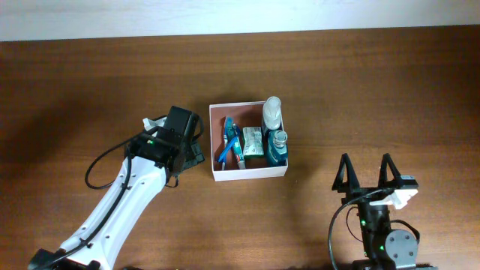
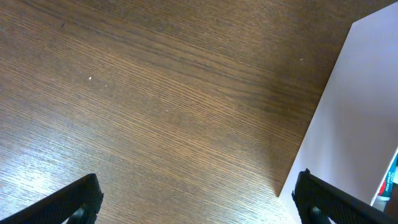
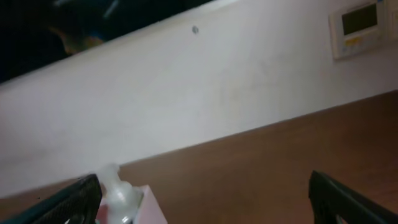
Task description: Pack container
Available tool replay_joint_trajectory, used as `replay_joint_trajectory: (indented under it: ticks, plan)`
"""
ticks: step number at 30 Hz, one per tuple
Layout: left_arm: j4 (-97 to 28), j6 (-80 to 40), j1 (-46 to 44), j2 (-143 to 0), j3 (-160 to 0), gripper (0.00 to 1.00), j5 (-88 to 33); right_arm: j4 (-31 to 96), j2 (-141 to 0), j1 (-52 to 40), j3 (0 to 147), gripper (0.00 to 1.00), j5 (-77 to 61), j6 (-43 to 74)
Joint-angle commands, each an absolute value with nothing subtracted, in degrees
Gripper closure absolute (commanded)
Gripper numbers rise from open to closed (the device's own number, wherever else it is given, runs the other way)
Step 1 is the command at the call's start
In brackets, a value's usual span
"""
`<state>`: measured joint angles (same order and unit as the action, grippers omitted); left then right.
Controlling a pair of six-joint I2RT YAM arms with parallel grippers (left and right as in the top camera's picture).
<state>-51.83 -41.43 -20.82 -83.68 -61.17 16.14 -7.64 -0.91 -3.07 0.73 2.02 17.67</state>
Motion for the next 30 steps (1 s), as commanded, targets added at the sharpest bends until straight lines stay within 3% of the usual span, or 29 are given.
replay_joint_trajectory:
  ticks: [1, 11, 30]
  plan:
    - [-51.9, -41.3, -20.5, -82.7, -61.1, 0.01, 16.9, -6.1, -0.2, -2.9, 0.3, 0.02, 1.9, 13.0]
    - [-51.9, -41.3, -20.5, -82.7, -61.1, 0.01, 17.0, 4.5, -0.2, -2.9, 0.3, 0.02, 1.9, 8.8]
    - [-51.9, -41.3, -20.5, -82.7, -61.1, 0.01, 16.9, 4.6, -0.2, -2.9, 0.3, 0.02, 0.6, -4.5]
